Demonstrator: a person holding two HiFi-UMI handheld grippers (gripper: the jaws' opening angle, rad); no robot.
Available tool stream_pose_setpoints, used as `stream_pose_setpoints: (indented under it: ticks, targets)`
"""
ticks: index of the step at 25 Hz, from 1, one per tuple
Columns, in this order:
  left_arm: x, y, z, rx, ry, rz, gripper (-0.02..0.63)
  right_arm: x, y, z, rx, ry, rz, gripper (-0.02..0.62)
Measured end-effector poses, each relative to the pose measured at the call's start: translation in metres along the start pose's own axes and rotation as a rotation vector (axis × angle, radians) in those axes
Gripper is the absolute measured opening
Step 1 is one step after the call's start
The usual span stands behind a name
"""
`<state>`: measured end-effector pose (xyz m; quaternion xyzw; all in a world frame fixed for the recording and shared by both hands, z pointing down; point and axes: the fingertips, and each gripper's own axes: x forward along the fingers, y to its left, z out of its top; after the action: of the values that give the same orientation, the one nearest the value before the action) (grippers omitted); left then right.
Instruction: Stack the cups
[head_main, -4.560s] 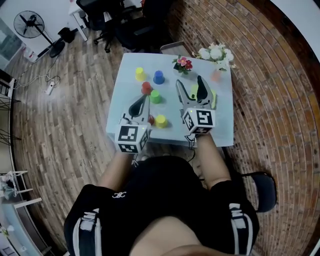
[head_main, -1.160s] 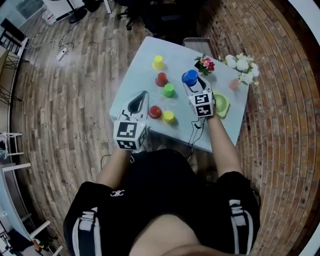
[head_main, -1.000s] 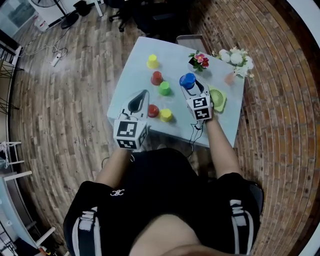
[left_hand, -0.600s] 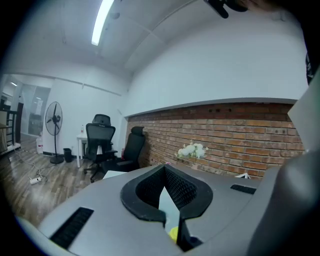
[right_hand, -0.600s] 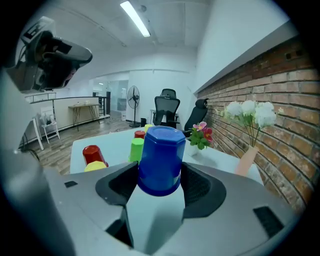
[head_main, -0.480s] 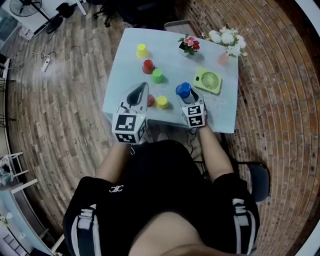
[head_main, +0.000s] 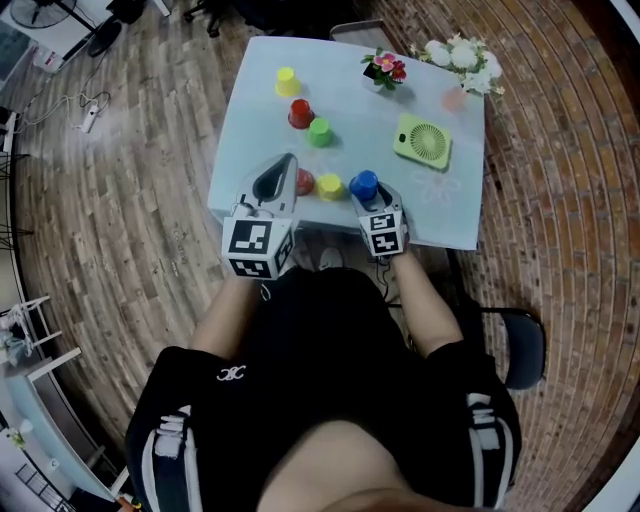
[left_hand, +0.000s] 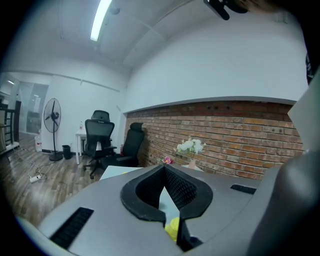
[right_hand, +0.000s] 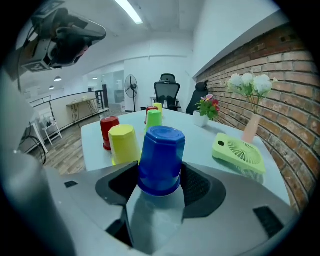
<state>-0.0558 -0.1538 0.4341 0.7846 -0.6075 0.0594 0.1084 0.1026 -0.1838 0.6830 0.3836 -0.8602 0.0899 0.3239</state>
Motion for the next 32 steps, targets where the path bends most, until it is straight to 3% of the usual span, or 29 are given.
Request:
stream_pose_setpoints:
  ticks: [11,20,23,25,32]
  targets:
    - [-0.008,0.014,-0.007,-0.005,0.013,0.011,0.002,0.01,0.015,-0.024,-0.041,0.039,-0.03,0.262]
    - [-0.011,0.015,-0.005,-0.005,0.004,-0.003,0.002,0.011,0.016,-0.024,-0.003,0.037,-0.036,0.262]
    - [-0.011,0.014,-0.004,-0.003,0.002,-0.009,0.002,0.011,0.018,-0.023,0.076,0.011,0.004,0.264]
    - [-0.011,0.012,-0.002,0.0,-0.003,-0.016,0.002,0.006,0.018,-0.02,0.127,-0.006,0.022,0.309]
    - [-0.002,-0.002,0.005,0.01,-0.015,-0.057,0.002,-0.028,0.008,0.014,0.153,-0.126,-0.007,0.324]
